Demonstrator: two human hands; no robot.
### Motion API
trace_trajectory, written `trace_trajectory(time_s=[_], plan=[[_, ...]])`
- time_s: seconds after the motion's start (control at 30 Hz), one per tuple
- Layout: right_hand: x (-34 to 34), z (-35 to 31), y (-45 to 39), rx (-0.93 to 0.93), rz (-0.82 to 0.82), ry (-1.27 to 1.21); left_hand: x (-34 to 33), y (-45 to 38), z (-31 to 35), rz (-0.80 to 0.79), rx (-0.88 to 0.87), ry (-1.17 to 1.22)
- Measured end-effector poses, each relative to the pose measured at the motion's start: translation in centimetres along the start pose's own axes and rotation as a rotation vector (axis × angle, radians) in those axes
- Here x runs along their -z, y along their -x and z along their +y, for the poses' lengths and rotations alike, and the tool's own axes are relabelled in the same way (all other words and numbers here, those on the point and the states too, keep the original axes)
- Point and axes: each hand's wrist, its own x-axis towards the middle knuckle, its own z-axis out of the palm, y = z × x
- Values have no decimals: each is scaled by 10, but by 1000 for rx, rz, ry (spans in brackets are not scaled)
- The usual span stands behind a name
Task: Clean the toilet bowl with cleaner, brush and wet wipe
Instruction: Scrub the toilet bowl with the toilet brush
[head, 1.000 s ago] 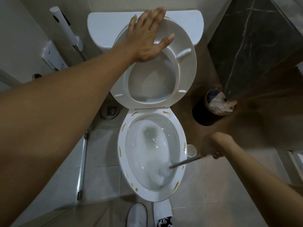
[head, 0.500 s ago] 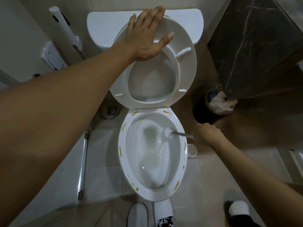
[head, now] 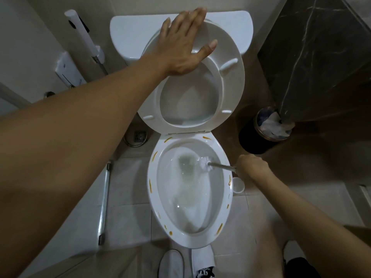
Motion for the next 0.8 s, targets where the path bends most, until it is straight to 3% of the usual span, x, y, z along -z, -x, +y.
trace_trajectory(time_s=[0.13,0.27,0.53,0.7,0.8], plan=[[1,-24,-3,127,127,9,0,0,2,4,5,0],[-21,-50,6,281,90,-35,0,1,1,7,0,7],[-44,11,-7,41,50,-150,2,2,3,11,13,21],[-29,20,-9,72,-175,-72,3,3,4,5,18,37],[-17,17,-17,99,-161,-27,2,3,4,5,16,28]])
